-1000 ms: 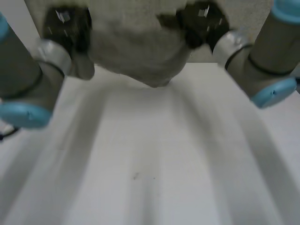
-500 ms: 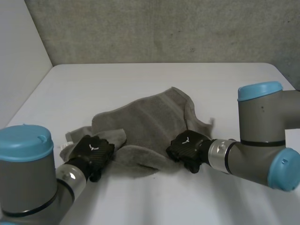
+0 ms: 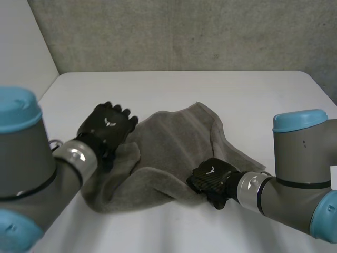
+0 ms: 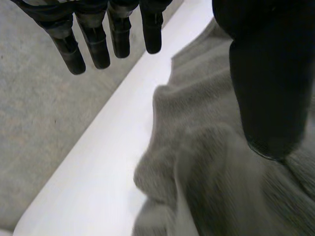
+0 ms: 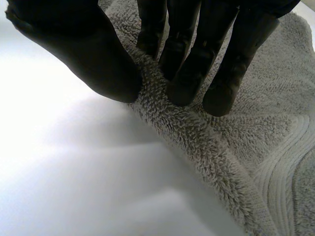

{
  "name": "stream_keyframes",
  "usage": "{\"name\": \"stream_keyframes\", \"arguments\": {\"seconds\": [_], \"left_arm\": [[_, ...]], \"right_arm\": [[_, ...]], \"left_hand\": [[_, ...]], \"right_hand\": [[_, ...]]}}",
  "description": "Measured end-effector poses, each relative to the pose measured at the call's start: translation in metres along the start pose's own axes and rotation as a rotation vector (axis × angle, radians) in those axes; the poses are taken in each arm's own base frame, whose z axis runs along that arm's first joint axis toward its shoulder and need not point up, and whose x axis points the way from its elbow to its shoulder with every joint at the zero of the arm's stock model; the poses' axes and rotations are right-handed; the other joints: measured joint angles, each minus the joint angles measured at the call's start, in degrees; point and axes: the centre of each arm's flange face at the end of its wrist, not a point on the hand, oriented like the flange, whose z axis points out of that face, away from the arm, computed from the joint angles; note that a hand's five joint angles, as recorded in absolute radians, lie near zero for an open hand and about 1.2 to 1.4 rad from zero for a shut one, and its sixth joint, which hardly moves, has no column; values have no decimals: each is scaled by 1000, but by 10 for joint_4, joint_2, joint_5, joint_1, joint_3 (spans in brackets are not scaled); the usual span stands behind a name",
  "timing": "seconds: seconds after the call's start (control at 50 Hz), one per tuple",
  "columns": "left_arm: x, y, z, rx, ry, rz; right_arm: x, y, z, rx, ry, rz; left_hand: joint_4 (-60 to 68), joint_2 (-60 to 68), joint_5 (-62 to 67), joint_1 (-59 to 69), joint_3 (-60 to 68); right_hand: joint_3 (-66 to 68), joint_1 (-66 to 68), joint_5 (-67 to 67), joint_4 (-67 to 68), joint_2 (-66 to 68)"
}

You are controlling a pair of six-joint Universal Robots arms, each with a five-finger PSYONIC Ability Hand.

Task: Fold the towel.

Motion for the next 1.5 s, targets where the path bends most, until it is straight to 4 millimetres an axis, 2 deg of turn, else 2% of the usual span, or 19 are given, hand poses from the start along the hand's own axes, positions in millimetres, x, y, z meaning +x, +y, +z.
{"name": "stream_keyframes", "arguments": {"seconds": [0.1,0.26,0.48,0.8,1.02,1.2,1.32,1.44,1.5], "left_arm": [[3,-2,26,14,32,-4],[15,13,59,-38,100,-6],[32,33,81,-128,208,-5],[31,42,91,-173,192,55],[31,52,93,-217,174,132],[29,53,93,-230,164,158],[21,49,97,-228,106,177],[-4,18,115,-115,-31,228],[-25,-9,124,-15,-130,231]], "right_arm": [[0,3,1,3,6,14],[2,4,2,7,14,16],[3,5,3,8,18,15],[4,6,4,11,19,14],[5,6,4,12,23,15],[6,5,4,13,26,15],[11,1,5,27,42,3],[45,-28,11,99,162,-52],[73,-56,11,160,279,-90]], "left_hand": [[28,26,27,26,28],[63,63,62,63,65],[127,125,125,125,126],[252,250,247,251,251],[266,267,262,267,269],[497,497,490,494,497],[539,536,525,522,537],[544,542,530,525,543],[545,542,530,527,543]], "right_hand": [[0,0,0,0,0],[0,0,0,0,0],[0,0,0,0,0],[0,0,0,0,0],[0,0,0,0,0],[0,0,0,0,0],[0,0,0,0,0],[0,0,0,0,0],[0,0,0,0,0]]}}
